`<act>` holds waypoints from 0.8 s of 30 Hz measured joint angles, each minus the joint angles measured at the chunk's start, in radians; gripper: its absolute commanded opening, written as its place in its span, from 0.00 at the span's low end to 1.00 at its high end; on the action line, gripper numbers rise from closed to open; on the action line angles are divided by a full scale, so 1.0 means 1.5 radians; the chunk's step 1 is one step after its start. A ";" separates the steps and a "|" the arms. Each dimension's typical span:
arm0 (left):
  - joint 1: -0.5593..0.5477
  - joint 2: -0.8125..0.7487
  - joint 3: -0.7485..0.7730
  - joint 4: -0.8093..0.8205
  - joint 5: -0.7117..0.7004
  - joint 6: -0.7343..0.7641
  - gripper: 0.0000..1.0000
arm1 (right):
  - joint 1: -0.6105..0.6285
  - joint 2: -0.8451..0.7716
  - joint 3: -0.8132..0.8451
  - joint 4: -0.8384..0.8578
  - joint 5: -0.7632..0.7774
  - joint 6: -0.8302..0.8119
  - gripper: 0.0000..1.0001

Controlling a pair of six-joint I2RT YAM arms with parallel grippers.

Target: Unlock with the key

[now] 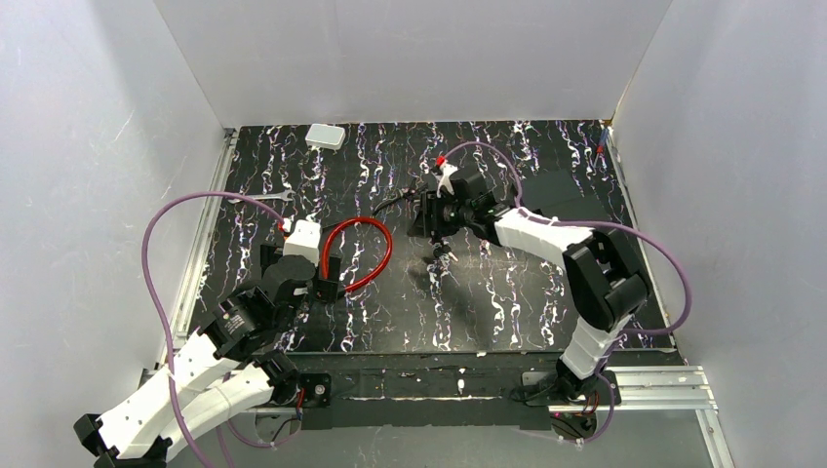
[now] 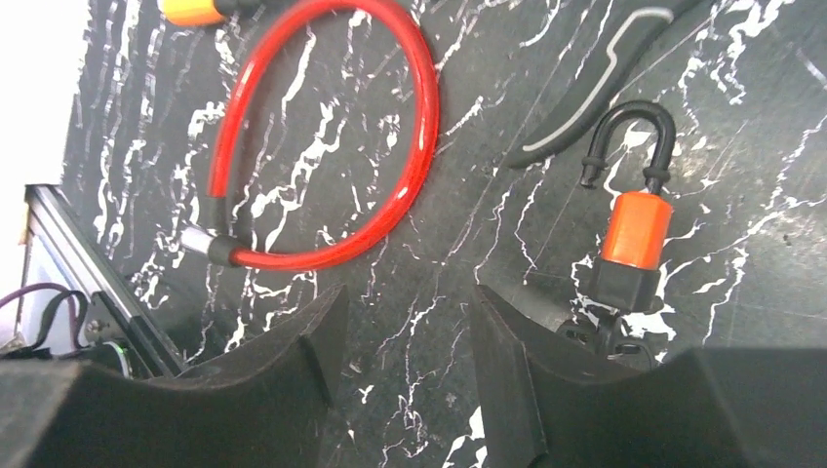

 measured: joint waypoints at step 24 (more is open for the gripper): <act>0.000 0.001 0.000 -0.011 0.000 0.000 0.98 | -0.123 0.122 0.053 -0.021 -0.040 -0.041 0.55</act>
